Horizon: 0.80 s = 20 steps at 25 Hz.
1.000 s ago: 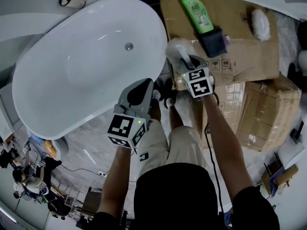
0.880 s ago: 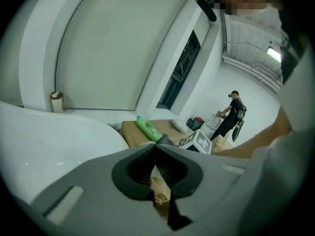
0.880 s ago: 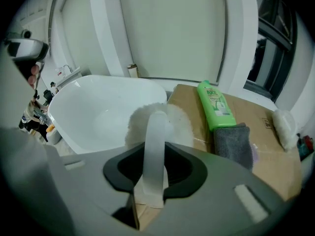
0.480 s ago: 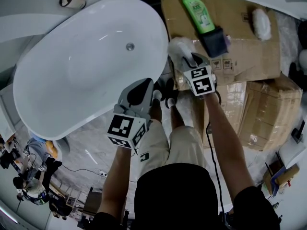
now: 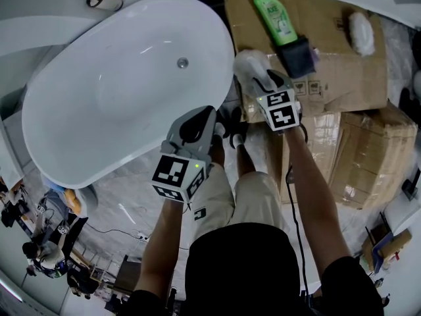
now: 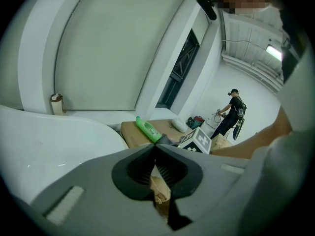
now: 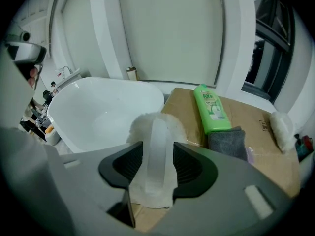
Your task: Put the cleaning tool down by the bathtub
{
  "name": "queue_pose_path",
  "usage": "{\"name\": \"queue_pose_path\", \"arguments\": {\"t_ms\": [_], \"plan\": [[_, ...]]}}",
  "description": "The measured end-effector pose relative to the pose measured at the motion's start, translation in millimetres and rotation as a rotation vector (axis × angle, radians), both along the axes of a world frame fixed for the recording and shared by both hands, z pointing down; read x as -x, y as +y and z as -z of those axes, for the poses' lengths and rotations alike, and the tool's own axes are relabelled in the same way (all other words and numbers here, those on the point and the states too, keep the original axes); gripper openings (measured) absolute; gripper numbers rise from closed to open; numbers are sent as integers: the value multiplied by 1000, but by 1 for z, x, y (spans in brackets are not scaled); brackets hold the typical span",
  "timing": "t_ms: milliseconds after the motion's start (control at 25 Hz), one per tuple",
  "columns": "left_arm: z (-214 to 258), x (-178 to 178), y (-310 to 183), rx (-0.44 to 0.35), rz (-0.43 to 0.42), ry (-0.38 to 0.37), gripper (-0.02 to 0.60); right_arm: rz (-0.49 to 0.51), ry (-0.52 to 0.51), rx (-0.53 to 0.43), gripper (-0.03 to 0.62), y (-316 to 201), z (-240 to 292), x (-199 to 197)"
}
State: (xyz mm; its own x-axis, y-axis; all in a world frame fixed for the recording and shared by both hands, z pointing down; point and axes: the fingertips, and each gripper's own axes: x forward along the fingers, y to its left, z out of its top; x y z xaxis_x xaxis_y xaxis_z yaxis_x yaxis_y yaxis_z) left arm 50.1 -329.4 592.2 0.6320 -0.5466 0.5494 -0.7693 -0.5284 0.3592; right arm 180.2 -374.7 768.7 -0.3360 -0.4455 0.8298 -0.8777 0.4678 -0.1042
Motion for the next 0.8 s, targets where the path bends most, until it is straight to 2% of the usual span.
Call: {"name": "queue_pose_path", "arguments": {"t_ms": [200,480,800], "plan": [[8,0,5,-12,20,-8,-2,17,-25,-21,175,0,16,1],[29,-7,14,-35,71,3,-2,43,-27,-102,175,2,54,-2],[41,-13,33,-20,81,9,-2,13,-74,-173,175,21,102,-7]]}}
